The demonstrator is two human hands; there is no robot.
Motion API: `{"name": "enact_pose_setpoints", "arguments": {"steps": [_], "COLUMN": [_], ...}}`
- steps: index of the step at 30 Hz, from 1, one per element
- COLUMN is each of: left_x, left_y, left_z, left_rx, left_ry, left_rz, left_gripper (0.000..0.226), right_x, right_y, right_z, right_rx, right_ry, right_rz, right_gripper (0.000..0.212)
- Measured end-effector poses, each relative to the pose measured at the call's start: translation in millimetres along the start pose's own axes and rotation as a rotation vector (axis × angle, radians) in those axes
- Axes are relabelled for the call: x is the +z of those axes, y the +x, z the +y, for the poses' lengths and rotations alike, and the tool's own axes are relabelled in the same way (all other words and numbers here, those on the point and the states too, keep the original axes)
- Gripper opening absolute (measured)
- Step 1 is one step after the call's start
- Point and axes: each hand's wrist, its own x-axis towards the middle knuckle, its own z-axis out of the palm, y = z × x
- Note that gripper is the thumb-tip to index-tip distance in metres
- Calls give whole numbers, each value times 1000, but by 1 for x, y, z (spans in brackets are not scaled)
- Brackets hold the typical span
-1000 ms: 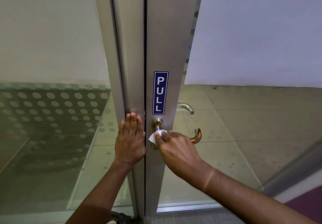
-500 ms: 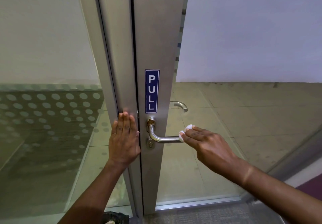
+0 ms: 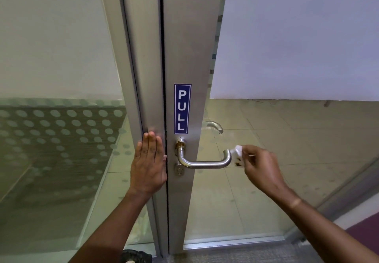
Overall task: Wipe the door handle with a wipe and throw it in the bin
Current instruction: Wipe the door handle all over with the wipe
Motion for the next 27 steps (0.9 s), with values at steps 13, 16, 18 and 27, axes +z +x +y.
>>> {"name": "enact_pose_setpoints", "arguments": {"steps": [13,16,18,27], "left_x": [-3,-4,-5,-10], "left_y": [0,-1,-1,1], "left_z": [0,0,0,1], "left_rx": [-12,-16,-16,-7], "left_ry": [1,7,-1,-9], "left_rz": [-48,-59,-60,-84], "left_gripper": [78,79,79,81], "right_x": [1,19,28,68], "right_y": [-5,-5,-6,0], "right_z": [-68,-82,-90,-109], "right_rx": [-29,-170,-250,-456], "right_ry": [339,181,157,-184], "right_rz": [-39,-26,-2,6], "right_gripper": [14,23,27,26]}}
